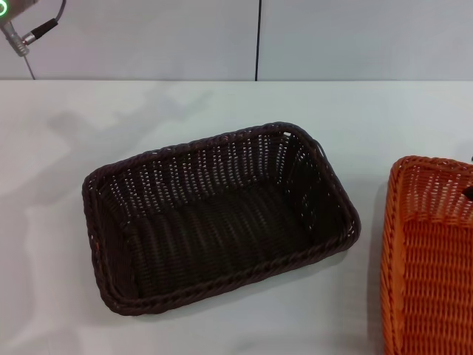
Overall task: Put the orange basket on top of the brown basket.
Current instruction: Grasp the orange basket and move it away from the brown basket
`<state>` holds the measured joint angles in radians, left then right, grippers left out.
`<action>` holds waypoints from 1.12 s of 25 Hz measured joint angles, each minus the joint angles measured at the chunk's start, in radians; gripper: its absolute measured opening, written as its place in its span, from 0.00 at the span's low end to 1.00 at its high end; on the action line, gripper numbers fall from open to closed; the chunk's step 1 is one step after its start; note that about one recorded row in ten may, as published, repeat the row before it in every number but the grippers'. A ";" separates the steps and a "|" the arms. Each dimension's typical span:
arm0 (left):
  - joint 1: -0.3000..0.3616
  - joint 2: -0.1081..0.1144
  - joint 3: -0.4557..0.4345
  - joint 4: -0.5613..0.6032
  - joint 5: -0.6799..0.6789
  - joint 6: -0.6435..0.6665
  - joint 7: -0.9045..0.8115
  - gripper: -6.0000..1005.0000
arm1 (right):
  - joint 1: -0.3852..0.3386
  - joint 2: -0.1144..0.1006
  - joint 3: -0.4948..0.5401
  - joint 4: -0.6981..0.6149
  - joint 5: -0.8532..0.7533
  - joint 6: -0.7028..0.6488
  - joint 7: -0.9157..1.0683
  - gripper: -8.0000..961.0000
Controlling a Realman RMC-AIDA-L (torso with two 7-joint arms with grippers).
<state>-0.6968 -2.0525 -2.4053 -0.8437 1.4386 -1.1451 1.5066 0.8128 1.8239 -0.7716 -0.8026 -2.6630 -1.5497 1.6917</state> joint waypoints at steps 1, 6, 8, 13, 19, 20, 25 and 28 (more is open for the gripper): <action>0.000 0.000 0.000 0.000 0.000 0.000 0.000 0.86 | 0.001 0.002 -0.013 0.022 0.000 0.027 -0.002 0.67; 0.002 0.000 0.000 0.014 -0.002 0.000 -0.002 0.86 | 0.013 0.023 -0.026 0.100 0.013 0.113 -0.036 0.65; 0.003 0.000 0.000 0.015 -0.003 -0.001 -0.002 0.86 | 0.010 0.031 -0.025 0.105 0.024 0.131 -0.051 0.64; 0.014 0.000 -0.007 0.007 -0.008 -0.008 -0.008 0.86 | -0.007 0.033 -0.023 0.137 0.034 0.160 -0.069 0.62; 0.015 0.001 -0.009 0.015 -0.008 -0.003 0.007 0.86 | -0.030 -0.024 0.117 0.153 0.040 0.066 -0.060 0.49; 0.015 0.001 -0.009 0.015 -0.008 -0.003 0.007 0.86 | -0.030 -0.024 0.117 0.153 0.040 0.066 -0.060 0.46; 0.013 0.002 -0.011 0.016 -0.008 -0.002 0.012 0.86 | -0.050 -0.103 0.204 0.168 0.032 -0.102 -0.059 0.26; 0.017 0.001 -0.013 0.016 -0.009 0.000 0.013 0.86 | -0.064 -0.142 0.205 0.193 0.002 -0.187 -0.060 0.20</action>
<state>-0.6802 -2.0511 -2.4187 -0.8277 1.4297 -1.1453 1.5198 0.7486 1.6816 -0.5670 -0.6096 -2.6607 -1.7366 1.6321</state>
